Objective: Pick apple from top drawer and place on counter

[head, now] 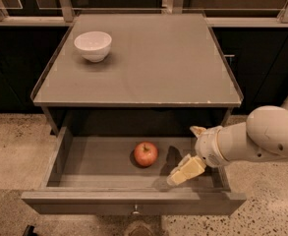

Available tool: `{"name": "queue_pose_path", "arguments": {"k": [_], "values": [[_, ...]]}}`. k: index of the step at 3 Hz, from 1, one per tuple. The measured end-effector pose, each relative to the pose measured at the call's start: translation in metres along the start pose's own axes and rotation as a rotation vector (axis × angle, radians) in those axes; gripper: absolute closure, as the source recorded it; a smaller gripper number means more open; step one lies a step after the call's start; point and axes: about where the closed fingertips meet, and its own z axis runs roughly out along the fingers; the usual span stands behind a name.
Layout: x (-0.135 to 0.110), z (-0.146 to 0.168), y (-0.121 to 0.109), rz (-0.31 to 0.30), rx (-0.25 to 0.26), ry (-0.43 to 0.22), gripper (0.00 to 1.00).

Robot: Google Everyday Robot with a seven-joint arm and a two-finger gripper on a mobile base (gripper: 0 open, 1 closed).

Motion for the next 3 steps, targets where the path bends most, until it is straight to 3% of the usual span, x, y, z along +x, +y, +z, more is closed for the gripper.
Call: {"name": "queue_pose_path", "arguments": {"k": [1, 3], "values": [[0.005, 0.013, -0.003, 0.008, 0.003, -0.002, 0.00], [-0.010, 0.057, -0.014, -0.004, -0.006, -0.047, 0.00]]}}
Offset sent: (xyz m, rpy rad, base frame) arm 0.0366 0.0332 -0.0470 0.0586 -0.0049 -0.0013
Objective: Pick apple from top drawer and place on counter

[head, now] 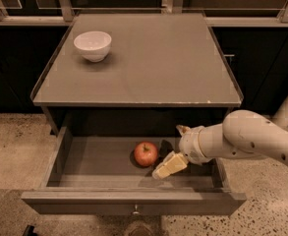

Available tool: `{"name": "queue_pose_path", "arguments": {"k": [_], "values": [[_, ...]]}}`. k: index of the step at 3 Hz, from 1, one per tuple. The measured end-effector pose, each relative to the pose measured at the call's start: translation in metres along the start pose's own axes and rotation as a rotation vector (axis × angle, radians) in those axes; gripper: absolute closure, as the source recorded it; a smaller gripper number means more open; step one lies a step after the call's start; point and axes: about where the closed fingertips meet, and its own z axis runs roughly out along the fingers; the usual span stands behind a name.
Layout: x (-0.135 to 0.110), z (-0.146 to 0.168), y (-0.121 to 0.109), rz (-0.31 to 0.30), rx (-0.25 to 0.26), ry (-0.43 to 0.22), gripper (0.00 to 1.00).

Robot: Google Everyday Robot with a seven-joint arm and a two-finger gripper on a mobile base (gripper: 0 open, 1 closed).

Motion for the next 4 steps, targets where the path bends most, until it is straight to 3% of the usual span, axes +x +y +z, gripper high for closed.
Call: {"name": "queue_pose_path", "arguments": {"k": [2, 4], "values": [[-0.011, 0.046, -0.005, -0.022, 0.031, -0.001, 0.00], [-0.004, 0.057, -0.009, 0.003, 0.027, -0.004, 0.00]]}}
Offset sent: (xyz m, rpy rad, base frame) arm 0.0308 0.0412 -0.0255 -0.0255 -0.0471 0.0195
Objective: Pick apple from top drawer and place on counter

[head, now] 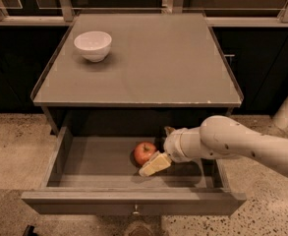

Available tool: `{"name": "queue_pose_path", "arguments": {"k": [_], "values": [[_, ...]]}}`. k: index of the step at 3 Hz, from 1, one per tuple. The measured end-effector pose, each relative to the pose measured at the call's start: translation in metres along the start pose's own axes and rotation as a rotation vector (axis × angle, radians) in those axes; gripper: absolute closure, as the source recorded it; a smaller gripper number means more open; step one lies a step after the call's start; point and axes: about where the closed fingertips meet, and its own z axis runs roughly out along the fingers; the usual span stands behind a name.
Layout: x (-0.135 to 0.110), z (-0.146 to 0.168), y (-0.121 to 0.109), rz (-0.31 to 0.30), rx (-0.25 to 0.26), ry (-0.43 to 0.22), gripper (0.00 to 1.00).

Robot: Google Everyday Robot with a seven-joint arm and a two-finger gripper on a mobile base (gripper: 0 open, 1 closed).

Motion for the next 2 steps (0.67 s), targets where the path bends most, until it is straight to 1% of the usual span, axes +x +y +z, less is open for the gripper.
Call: {"name": "queue_pose_path", "arguments": {"k": [1, 2], "values": [[0.011, 0.018, 0.003, 0.016, -0.014, 0.013, 0.00], [0.022, 0.035, 0.011, 0.038, -0.028, 0.032, 0.00]]}}
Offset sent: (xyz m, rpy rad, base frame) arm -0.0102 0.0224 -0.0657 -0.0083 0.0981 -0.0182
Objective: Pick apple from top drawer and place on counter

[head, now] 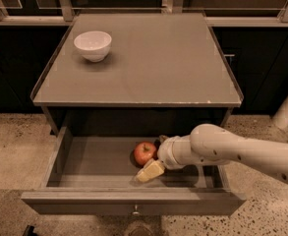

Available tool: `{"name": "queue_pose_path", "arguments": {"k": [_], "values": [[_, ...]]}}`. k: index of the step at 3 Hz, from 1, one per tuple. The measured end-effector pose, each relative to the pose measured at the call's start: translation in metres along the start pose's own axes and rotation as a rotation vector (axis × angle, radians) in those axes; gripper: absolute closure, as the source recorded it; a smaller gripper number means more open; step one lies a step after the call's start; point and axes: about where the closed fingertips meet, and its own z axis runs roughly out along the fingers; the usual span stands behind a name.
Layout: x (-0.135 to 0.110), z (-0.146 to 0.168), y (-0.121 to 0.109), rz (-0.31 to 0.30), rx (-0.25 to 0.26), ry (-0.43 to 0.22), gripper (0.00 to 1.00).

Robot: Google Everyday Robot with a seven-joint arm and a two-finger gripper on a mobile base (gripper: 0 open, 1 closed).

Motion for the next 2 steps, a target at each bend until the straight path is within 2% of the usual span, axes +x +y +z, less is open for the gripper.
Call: {"name": "queue_pose_path", "arguments": {"k": [1, 2], "values": [[-0.001, 0.016, 0.007, 0.000, -0.013, -0.003, 0.00], [-0.018, 0.024, 0.004, -0.016, 0.004, -0.035, 0.04]]}}
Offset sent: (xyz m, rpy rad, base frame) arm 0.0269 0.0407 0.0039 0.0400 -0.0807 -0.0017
